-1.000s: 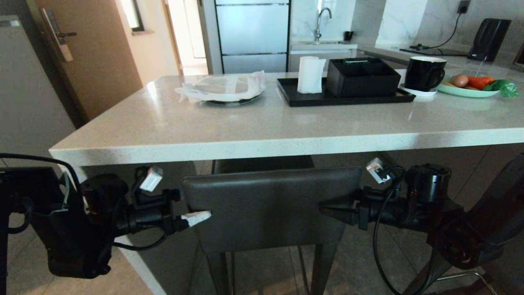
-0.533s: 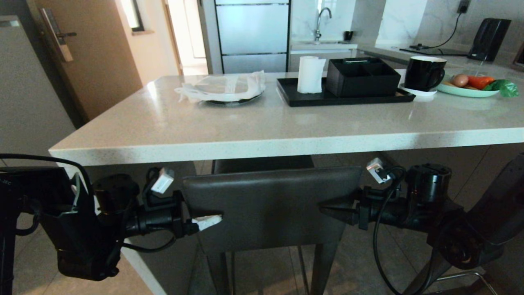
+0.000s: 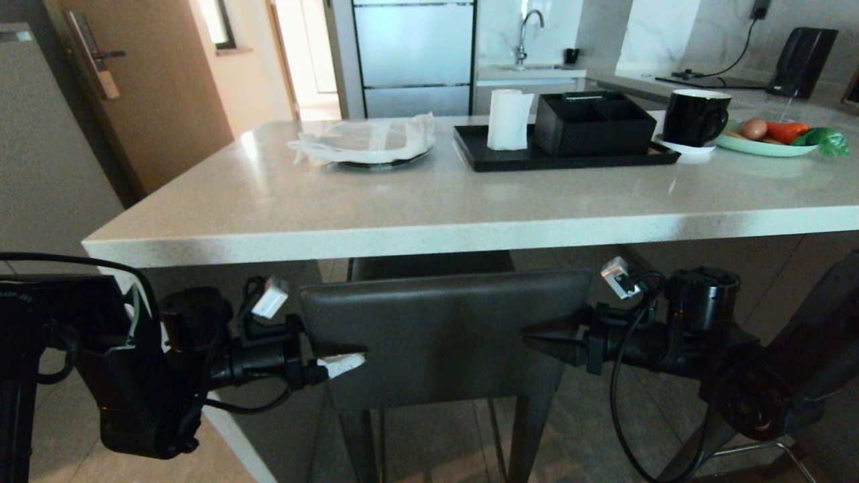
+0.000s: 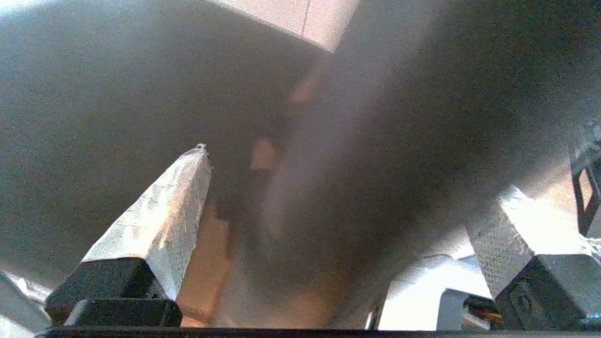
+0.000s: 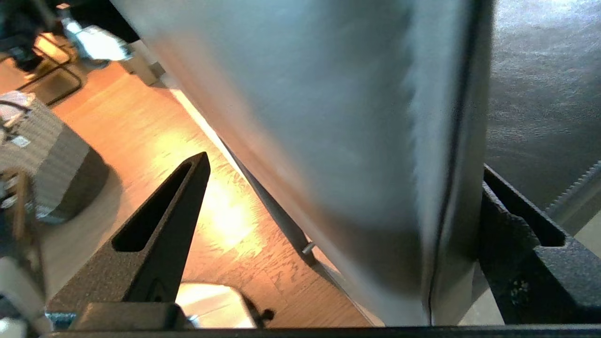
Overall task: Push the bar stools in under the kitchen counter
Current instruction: Pull the gray chair out from under the dining table
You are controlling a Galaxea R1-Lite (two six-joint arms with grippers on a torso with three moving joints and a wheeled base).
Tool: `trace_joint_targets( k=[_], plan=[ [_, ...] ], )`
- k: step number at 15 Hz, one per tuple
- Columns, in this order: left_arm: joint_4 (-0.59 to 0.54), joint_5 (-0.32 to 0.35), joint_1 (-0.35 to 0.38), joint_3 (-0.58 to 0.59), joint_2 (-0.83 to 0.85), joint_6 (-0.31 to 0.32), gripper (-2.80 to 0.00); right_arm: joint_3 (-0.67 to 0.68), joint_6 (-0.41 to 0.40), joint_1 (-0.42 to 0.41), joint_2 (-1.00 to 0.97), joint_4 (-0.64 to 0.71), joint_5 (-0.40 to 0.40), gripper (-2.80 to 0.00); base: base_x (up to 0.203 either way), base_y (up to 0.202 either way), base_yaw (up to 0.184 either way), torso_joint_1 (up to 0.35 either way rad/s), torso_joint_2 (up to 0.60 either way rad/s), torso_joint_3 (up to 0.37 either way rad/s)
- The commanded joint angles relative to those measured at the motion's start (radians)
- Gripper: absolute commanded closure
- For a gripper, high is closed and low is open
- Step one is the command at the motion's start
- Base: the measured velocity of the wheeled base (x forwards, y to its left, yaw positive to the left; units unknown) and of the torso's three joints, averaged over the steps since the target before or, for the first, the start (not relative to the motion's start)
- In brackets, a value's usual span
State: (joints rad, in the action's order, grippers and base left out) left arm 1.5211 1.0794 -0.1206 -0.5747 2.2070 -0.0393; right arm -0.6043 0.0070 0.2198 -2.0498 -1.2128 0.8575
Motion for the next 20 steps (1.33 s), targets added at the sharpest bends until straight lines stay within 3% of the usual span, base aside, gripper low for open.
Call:
trace_joint_targets(
  k=[1, 14, 20],
  plan=[
    [0.009, 0.007, -0.002, -0.001, -0.006, -0.002, -2.8, 0.004, 0.004, 0.001, 0.003, -0.008, 0.009, -2.8, -0.16, 0.0, 0.0, 0.009, 0.0, 0.002],
    [0.009, -0.003, -0.017, 0.014, -0.034, -0.004, -2.8, 0.004, 0.007, 0.001, 0.0, -0.011, 0.009, -2.8, -0.194, 0.0, -0.001, 0.001, 0.0, 0.004],
    [0.009, -0.014, -0.013, 0.081, -0.071, -0.003, -2.8, 0.006, 0.008, 0.004, -0.001, -0.022, 0.009, -2.8, -0.193, 0.0, -0.002, 0.003, 0.0, 0.007]
  ],
)
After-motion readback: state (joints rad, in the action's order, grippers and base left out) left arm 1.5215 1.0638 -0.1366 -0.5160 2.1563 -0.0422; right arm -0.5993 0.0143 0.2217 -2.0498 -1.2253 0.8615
